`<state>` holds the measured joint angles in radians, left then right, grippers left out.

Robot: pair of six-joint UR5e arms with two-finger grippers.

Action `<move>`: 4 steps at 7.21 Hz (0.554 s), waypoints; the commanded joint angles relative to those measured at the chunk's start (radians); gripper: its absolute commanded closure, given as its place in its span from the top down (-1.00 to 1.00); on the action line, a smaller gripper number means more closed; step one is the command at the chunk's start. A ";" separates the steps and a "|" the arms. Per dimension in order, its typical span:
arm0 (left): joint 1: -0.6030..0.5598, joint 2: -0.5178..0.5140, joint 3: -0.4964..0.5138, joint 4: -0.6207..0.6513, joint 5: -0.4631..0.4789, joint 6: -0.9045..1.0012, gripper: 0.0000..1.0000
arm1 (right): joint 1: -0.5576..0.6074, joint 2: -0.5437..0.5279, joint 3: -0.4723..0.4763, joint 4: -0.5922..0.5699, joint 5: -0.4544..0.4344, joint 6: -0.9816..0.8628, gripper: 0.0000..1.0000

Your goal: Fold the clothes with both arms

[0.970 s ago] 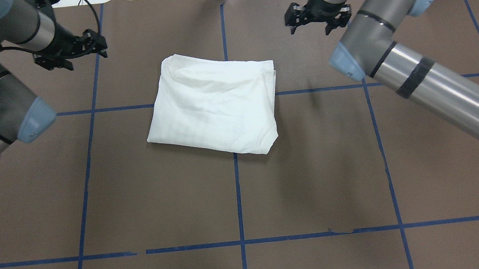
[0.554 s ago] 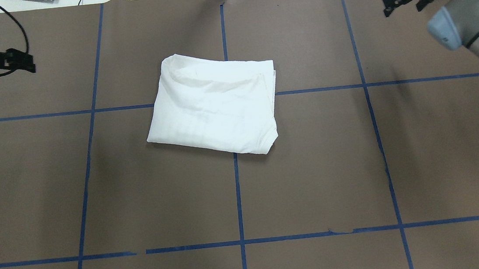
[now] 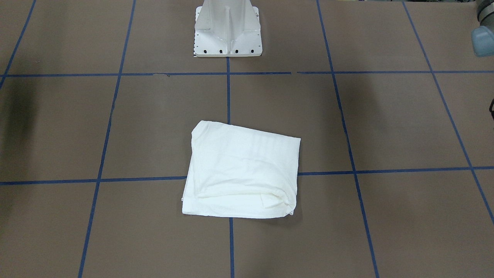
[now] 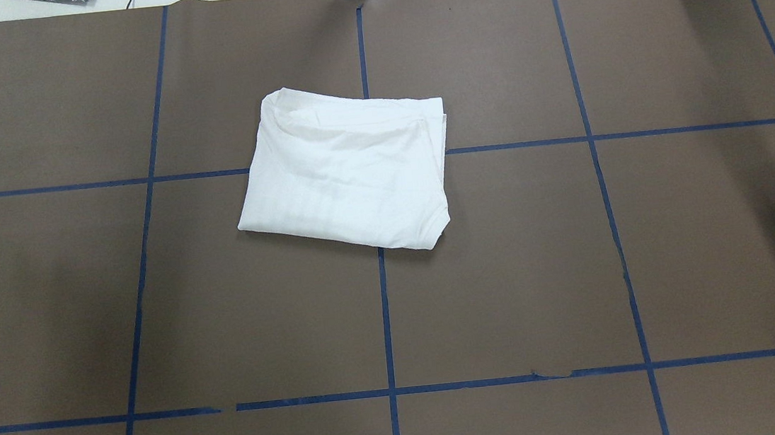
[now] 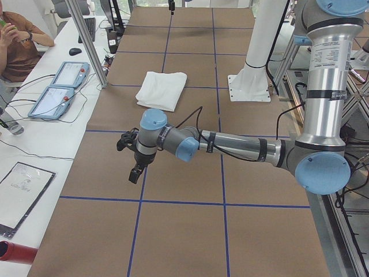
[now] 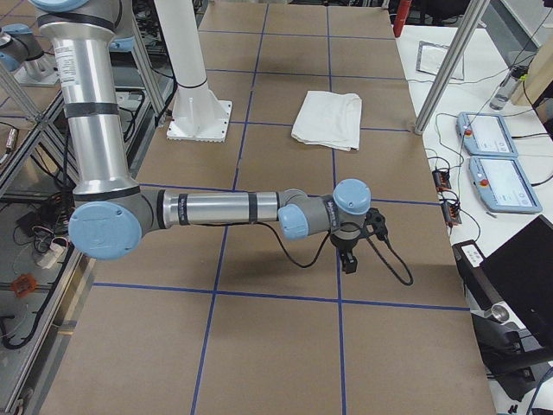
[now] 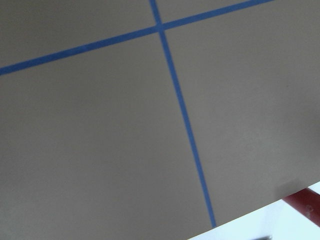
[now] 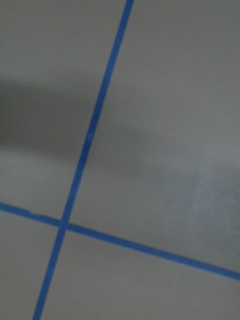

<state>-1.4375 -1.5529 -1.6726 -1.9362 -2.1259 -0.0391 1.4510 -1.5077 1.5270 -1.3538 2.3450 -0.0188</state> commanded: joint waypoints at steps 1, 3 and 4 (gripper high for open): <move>-0.073 0.041 0.002 -0.001 -0.094 0.045 1.00 | 0.072 -0.068 0.092 -0.091 -0.001 -0.073 1.00; -0.077 0.056 0.025 -0.003 -0.091 0.054 1.00 | 0.075 -0.086 0.120 -0.090 -0.065 -0.072 1.00; -0.077 0.050 0.071 -0.001 -0.092 0.045 1.00 | 0.075 -0.083 0.128 -0.137 -0.059 -0.053 1.00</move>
<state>-1.5126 -1.5048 -1.6454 -1.9380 -2.2157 0.0107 1.5248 -1.5891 1.6432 -1.4533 2.2995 -0.0846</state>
